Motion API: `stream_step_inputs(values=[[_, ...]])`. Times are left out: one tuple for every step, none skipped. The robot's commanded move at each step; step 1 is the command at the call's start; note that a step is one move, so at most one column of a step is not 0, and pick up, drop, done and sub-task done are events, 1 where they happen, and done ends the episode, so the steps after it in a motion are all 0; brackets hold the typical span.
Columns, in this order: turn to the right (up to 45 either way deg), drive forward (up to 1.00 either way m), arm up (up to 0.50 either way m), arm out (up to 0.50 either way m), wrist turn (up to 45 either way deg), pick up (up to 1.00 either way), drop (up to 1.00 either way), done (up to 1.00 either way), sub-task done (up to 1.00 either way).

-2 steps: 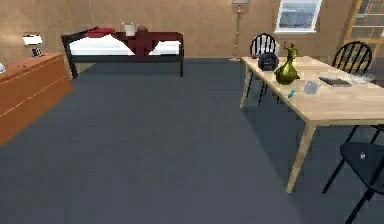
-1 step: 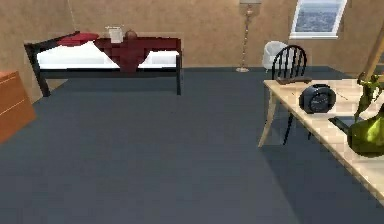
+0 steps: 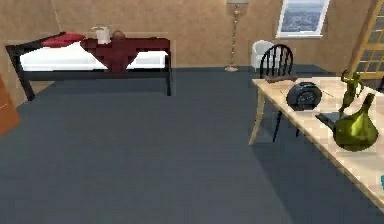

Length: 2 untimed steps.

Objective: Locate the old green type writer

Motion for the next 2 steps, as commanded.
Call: stream_step_inputs(values=[[0.0, 1.00, 0.00, 0.00, 0.0, 0.00, 0.00, 0.00, 0.00], [0.0, 1.00, 0.00, 0.00, 0.0, 0.00, 0.00, 0.00, 0.00]])
